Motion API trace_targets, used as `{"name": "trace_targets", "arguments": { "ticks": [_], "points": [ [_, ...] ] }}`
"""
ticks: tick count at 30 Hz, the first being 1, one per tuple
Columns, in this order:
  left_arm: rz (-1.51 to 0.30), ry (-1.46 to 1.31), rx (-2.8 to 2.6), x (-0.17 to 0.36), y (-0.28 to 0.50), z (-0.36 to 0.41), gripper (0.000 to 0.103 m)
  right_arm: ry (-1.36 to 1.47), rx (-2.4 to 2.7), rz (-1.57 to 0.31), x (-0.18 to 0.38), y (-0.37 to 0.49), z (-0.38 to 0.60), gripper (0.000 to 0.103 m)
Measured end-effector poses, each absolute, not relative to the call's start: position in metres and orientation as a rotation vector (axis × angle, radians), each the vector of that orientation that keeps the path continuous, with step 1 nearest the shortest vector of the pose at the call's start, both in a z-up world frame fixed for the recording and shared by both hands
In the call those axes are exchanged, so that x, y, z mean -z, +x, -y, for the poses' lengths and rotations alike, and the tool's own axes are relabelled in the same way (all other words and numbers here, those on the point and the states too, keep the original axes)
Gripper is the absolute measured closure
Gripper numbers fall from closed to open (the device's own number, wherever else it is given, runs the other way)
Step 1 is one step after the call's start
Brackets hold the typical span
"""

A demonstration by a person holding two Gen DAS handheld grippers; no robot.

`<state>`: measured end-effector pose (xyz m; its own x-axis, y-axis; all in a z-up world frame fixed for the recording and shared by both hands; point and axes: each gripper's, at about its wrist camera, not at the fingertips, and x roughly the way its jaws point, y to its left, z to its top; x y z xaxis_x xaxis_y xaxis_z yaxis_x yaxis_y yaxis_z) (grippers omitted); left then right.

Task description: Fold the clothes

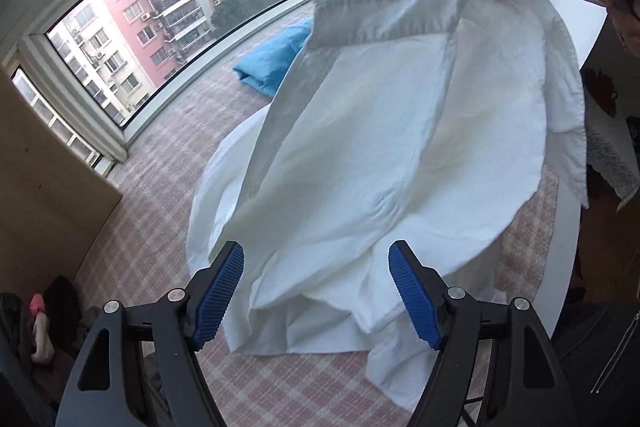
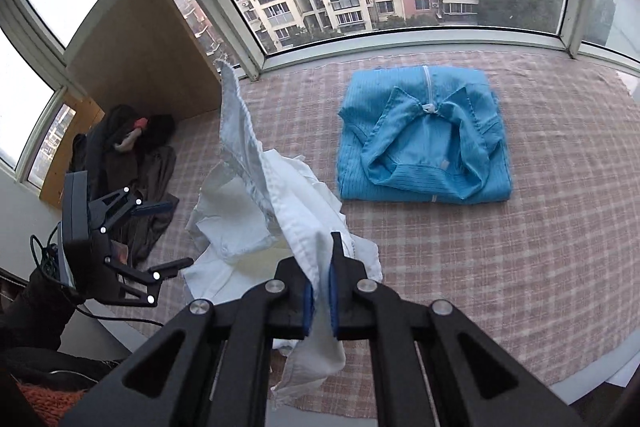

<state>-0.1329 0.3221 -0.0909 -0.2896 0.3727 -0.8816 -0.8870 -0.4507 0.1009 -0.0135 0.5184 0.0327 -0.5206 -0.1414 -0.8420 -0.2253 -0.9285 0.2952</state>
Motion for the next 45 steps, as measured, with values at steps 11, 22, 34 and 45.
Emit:
{"name": "trace_targets", "arguments": {
  "ticks": [11,22,34,45],
  "points": [
    [-0.757,-0.996,-1.742,0.103,-0.126,-0.383,0.029,-1.525,-2.6,-0.618,-0.028,-0.014,-0.52,0.097],
    [-0.822,-1.035,-1.781,0.12,-0.148,-0.385,0.068,-1.53,-2.604,-0.63,-0.029,-0.019,-0.52,0.097],
    [-0.895,-0.893,-1.65,0.074,-0.116,-0.366,0.094,-1.505,-2.579,-0.662,-0.032,-0.01,-0.523,0.097],
    [-0.882,-0.96,-1.457,0.102,-0.07,-0.356,0.09,-1.529,-2.512,-0.707,-0.014,0.011,-0.524,0.097]
  ]
}}
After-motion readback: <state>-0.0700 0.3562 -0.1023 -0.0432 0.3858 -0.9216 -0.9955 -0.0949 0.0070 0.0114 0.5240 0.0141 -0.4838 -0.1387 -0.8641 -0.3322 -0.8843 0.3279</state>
